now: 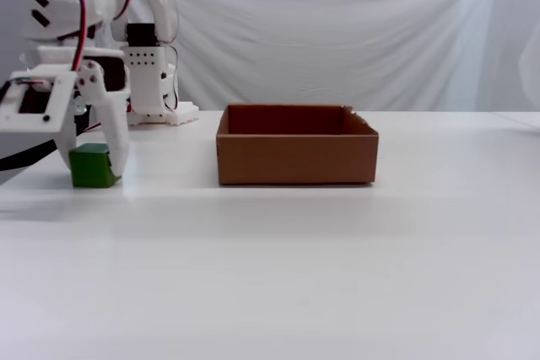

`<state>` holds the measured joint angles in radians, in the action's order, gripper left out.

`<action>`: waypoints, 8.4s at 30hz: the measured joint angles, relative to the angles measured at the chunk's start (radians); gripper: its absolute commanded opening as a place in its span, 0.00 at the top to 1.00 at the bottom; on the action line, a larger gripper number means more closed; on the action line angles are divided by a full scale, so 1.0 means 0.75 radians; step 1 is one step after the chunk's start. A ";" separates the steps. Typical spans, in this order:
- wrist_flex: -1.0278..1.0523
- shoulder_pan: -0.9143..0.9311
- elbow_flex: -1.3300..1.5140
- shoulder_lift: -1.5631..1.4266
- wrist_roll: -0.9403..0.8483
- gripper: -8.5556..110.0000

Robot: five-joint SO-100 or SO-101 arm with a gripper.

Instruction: Grasp a green cube and put it in a box.

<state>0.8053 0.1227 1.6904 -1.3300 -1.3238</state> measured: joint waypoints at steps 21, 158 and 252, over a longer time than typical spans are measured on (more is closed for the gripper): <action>0.180 -0.041 -0.227 0.059 0.000 0.80; 0.340 -0.025 1.188 -1.759 -0.004 0.76; 0.579 -0.010 1.716 -2.471 0.178 0.75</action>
<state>1.2395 0.1150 2.9775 -3.1830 -1.1904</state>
